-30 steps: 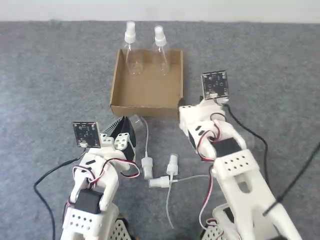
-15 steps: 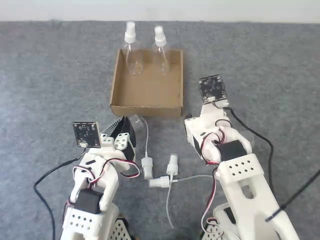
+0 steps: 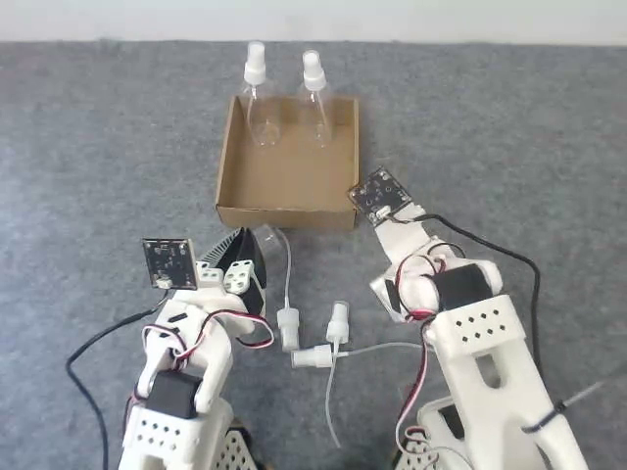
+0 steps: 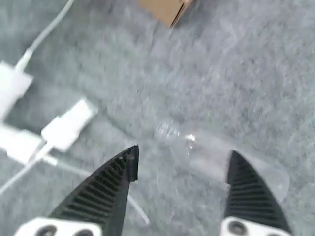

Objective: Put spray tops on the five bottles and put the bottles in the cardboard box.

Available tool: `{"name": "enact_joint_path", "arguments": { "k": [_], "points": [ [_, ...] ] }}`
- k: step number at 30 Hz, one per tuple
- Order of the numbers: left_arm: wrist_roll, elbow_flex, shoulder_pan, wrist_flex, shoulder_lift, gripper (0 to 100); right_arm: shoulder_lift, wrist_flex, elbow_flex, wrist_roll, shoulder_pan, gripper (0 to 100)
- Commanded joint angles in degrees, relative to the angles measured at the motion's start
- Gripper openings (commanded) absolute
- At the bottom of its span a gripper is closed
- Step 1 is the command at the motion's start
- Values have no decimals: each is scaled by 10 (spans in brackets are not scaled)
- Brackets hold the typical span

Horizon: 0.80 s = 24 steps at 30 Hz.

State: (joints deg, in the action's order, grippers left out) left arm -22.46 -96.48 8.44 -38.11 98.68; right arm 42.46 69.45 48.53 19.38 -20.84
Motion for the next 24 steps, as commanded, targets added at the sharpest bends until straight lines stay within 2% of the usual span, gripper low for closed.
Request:
{"name": "enact_joint_path", "arguments": {
  "k": [1,5,14,21,24],
  "points": [
    [7,-3,-2,32,8,11,27,55,-55,62,9,291],
    [7,-4,-2,32,8,11,27,81,-57,113,9,292],
    [7,-4,-2,32,8,11,3,84,-60,176,8,293],
    [7,-4,-1,32,8,11,-112,86,-119,189,30,411],
    [7,-4,-1,32,8,11,-154,86,-147,226,51,428]
  ]
}}
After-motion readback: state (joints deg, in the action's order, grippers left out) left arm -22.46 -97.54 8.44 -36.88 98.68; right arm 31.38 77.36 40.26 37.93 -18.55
